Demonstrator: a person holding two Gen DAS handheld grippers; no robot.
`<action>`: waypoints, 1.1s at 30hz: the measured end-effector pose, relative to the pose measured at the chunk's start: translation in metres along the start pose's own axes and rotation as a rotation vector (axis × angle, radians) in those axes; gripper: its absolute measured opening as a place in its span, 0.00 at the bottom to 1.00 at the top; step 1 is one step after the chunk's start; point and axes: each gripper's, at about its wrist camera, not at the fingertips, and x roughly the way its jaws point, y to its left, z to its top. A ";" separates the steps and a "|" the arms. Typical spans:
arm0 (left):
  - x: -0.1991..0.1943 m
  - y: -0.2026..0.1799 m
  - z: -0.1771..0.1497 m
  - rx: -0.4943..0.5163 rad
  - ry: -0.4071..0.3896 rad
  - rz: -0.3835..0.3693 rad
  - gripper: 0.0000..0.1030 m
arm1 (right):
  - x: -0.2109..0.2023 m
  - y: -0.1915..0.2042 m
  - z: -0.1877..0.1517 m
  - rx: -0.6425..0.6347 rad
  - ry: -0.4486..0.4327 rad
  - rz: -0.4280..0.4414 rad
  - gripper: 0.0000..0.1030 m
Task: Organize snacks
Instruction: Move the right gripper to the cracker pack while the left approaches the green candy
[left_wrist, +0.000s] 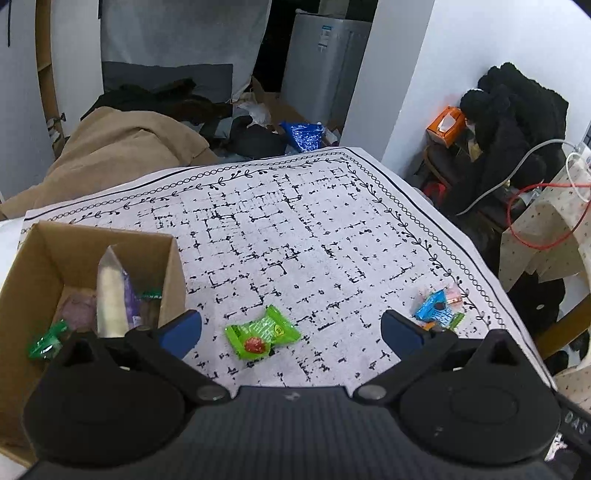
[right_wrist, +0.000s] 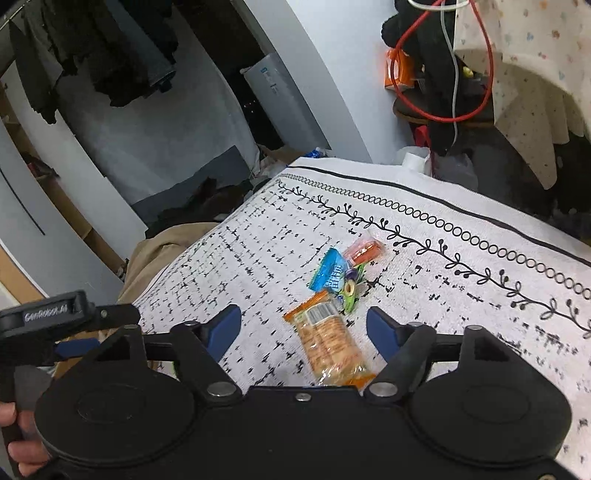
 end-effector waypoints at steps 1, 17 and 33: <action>0.003 -0.001 -0.001 0.007 0.002 0.005 1.00 | 0.004 -0.002 0.000 0.001 0.005 -0.001 0.69; 0.042 -0.012 -0.015 0.029 0.079 -0.003 0.97 | 0.061 -0.017 -0.011 -0.041 0.159 -0.020 0.63; 0.085 -0.025 -0.020 0.096 0.085 0.118 0.93 | 0.065 -0.012 -0.013 -0.122 0.172 0.013 0.37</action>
